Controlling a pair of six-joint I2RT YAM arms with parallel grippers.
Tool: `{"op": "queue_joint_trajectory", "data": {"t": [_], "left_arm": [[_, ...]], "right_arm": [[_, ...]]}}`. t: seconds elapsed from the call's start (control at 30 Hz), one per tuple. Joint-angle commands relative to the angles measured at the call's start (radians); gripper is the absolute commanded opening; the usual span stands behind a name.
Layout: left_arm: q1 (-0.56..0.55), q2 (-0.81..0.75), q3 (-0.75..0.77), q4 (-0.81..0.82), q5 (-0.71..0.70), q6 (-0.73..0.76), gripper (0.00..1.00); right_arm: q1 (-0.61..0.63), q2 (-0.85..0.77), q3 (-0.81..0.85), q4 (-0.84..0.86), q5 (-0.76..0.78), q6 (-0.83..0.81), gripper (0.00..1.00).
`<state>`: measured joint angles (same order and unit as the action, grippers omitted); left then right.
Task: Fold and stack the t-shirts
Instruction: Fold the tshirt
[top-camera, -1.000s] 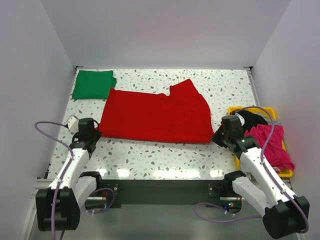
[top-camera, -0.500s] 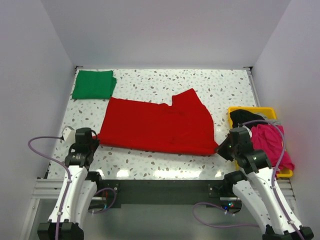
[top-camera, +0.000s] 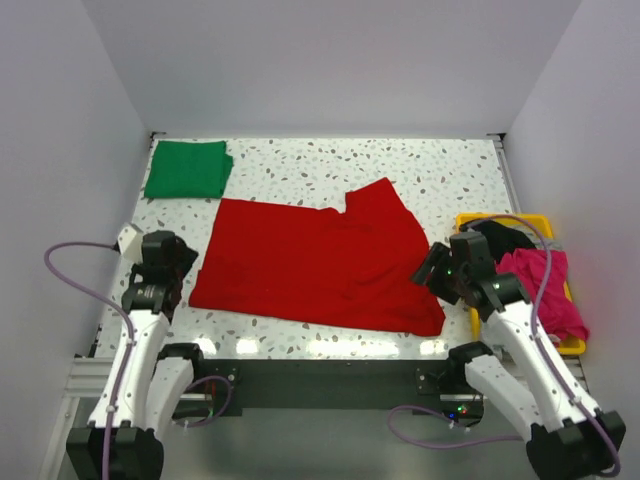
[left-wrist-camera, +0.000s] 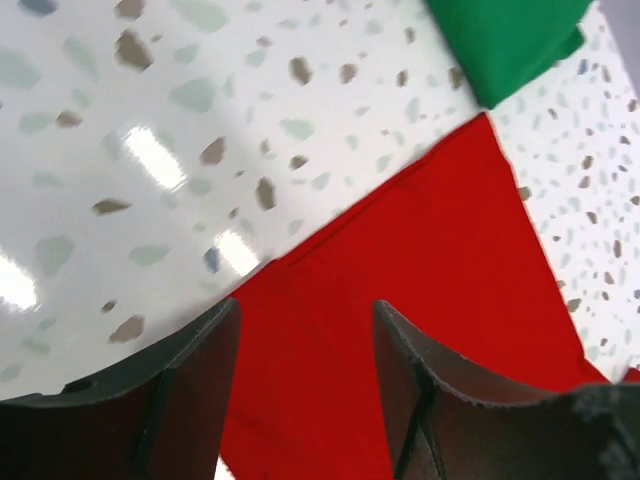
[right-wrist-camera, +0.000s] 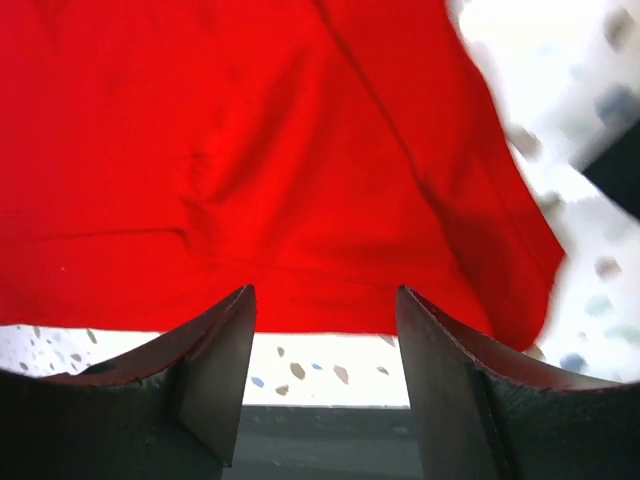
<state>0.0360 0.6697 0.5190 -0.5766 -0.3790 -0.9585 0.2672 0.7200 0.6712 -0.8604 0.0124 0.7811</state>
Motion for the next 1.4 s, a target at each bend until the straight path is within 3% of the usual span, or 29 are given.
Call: {"op": "queue_joint_trajectory", "data": {"t": [0.0, 0.07, 0.2, 0.33, 0.57, 0.9, 1.37], "left_arm": [[-0.002, 0.164, 0.108, 0.202, 0.058, 0.139, 0.59], [-0.010, 0.320, 0.171, 0.277, 0.130, 0.171, 0.55], [-0.074, 0.559, 0.297, 0.340, 0.112, 0.204, 0.51], [-0.091, 0.752, 0.441, 0.360, 0.065, 0.225, 0.49], [-0.090, 1.075, 0.671, 0.393, 0.104, 0.282, 0.45], [-0.090, 1.297, 0.872, 0.400, 0.108, 0.319, 0.39], [-0.125, 1.415, 0.946, 0.351, 0.026, 0.307, 0.32]], "right_arm": [[-0.005, 0.166, 0.100, 0.281, -0.083, -0.094, 0.62], [-0.002, 0.264, 0.154, 0.326, -0.094, -0.129, 0.61], [0.001, 0.490, 0.305, 0.418, -0.086, -0.170, 0.60], [0.000, 0.617, 0.404, 0.463, -0.101, -0.213, 0.60], [0.001, 0.801, 0.522, 0.503, -0.019, -0.301, 0.60], [0.000, 1.013, 0.677, 0.543, 0.024, -0.345, 0.59], [0.000, 1.110, 0.722, 0.560, 0.052, -0.364, 0.59]]}}
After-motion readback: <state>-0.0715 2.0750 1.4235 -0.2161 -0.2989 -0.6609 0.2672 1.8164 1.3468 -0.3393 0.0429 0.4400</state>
